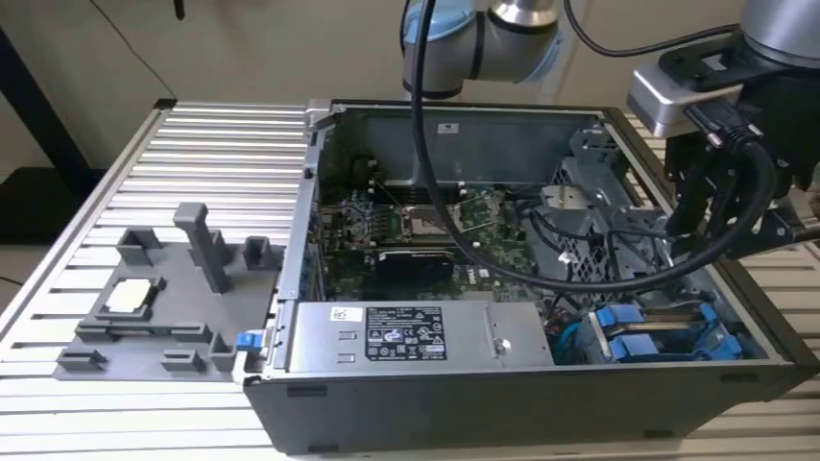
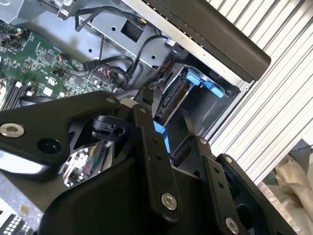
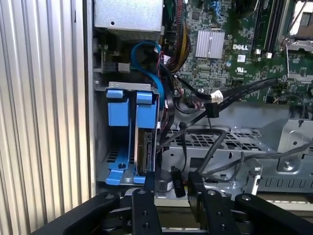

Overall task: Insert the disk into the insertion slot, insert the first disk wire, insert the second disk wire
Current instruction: 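Insert the first disk wire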

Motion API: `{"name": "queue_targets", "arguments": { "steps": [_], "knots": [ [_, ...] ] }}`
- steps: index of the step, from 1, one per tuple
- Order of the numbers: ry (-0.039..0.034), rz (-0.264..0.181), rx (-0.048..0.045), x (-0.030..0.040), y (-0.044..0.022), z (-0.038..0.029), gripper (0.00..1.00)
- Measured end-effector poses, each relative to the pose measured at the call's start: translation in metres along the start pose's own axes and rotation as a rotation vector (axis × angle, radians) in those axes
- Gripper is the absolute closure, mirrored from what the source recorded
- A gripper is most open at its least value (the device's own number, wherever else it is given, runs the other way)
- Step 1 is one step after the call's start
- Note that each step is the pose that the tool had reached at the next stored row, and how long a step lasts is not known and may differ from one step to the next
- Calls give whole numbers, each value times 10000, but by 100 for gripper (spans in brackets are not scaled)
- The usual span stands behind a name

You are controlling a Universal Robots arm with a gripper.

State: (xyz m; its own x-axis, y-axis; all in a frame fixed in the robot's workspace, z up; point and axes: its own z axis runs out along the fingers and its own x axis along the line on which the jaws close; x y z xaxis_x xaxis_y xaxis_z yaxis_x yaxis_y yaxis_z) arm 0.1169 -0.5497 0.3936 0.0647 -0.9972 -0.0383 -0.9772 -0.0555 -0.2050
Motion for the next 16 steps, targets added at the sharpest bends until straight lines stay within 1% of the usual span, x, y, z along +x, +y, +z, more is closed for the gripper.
{"name": "queue_targets", "arguments": {
  "steps": [4, 12, 13, 16],
  "knots": [
    [1, -28, 62, -3, 20, 20, 60],
    [1, -29, 80, -4, 22, 24, 60],
    [1, -29, 101, -4, 23, 27, 60],
    [8, -36, 224, -4, 32, 35, 60]
  ]
}}
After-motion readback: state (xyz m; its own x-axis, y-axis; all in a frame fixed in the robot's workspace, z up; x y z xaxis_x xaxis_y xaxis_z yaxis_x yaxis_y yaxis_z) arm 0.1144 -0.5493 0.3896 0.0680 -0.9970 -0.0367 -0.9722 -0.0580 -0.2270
